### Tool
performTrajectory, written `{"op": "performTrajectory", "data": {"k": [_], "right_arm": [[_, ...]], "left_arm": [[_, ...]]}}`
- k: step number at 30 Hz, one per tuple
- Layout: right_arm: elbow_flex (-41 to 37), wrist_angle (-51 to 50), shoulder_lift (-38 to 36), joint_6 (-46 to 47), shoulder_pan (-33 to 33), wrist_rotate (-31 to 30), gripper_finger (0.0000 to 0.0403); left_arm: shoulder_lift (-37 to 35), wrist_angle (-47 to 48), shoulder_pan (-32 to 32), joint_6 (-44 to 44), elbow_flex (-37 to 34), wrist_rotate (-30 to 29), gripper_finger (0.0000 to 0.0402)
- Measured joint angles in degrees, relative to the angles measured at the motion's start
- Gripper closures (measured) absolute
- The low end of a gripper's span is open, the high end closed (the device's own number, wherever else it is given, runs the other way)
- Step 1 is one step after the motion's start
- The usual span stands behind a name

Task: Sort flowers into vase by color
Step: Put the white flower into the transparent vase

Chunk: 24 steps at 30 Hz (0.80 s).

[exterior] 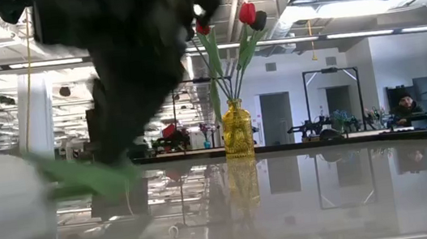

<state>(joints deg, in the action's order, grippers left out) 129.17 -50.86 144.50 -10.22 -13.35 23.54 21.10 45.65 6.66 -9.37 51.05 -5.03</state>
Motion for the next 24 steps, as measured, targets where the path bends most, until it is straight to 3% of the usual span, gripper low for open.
{"op": "performTrajectory", "data": {"k": [3, 9, 15, 24], "right_arm": [[-1.49, 0.33, -0.01, 1.22, -0.07, -1.07, 0.0384], [-1.76, 1.47, 0.03, 1.22, 0.73, -2.91, 0.0341], [-1.23, 2.15, -0.23, 0.93, 2.16, -2.66, 0.0333], [-1.21, 2.71, -0.25, -15.49, 2.90, -2.73, 0.0294]], "left_arm": [[-0.02, -0.02, 0.00, 0.81, 0.00, 0.32, 0.0203], [0.00, -0.09, 0.00, 2.19, 0.00, 0.26, 0.0203], [-0.01, -0.09, 0.00, 1.74, 0.00, 0.24, 0.0203], [-0.02, -0.07, 0.00, 0.86, 0.00, 0.23, 0.0203]]}}
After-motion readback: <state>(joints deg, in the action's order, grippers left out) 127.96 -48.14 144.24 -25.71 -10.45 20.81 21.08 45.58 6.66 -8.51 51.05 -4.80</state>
